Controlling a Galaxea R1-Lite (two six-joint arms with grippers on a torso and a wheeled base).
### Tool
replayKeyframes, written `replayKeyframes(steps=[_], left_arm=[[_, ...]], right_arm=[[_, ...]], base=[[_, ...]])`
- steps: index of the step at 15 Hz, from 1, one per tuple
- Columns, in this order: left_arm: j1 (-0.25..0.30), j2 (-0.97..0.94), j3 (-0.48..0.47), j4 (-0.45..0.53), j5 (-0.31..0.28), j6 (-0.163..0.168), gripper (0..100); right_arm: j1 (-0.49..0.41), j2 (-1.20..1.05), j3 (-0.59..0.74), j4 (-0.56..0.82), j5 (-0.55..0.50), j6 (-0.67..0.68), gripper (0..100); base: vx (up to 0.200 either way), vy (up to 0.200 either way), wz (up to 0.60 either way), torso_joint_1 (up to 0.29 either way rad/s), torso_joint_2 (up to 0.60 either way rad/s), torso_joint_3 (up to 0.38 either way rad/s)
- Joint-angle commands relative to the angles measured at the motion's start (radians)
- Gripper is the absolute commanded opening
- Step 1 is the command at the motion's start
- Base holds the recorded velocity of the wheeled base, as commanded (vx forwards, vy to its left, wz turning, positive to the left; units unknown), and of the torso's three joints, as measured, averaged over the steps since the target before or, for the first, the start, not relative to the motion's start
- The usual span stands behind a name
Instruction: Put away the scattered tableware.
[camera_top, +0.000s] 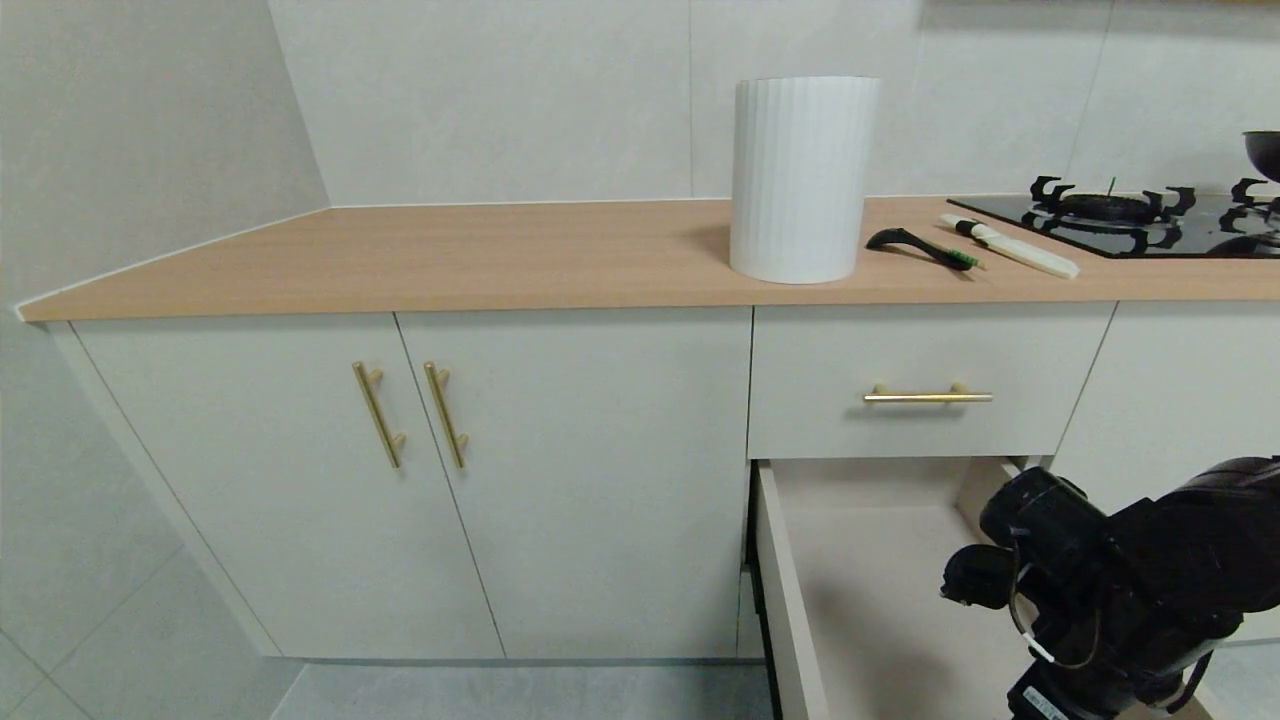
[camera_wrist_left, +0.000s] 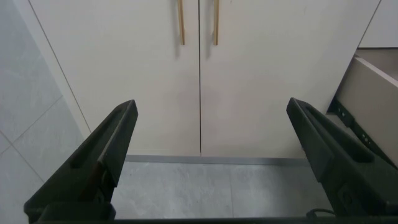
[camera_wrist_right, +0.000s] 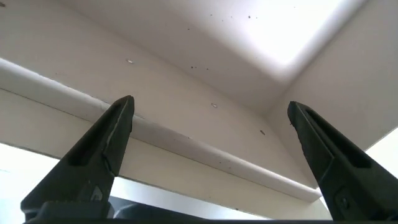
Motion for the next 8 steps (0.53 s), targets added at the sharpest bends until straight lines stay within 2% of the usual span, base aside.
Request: replayKeyframes(steps=[1, 3, 6, 8], left_arm=[[0.0, 0.0, 0.0, 0.0, 0.0, 0.0, 100], [0.0, 0.0, 0.0, 0.0, 0.0, 0.0, 100], [0.0, 0.0, 0.0, 0.0, 0.0, 0.0, 100], [0.0, 0.0, 0.0, 0.0, 0.0, 0.0, 100]], right_arm=[[0.007, -0.001, -0.018, 0.0, 0.0, 0.007, 100], [0.004, -0.012, -0.047, -0.008, 0.001, 0.044, 100], [0.004, -0.009, -0.197, -0.008, 0.014, 0.302, 100], [-0.011, -0.009, -0.239, -0.009, 0.014, 0.369, 100]], base=[[0.0, 0.0, 0.0, 0.0, 0.0, 0.0], [0.0, 0.0, 0.0, 0.0, 0.0, 0.0], [0.0, 0.0, 0.0, 0.0, 0.0, 0.0], [0.0, 0.0, 0.0, 0.0, 0.0, 0.0]])
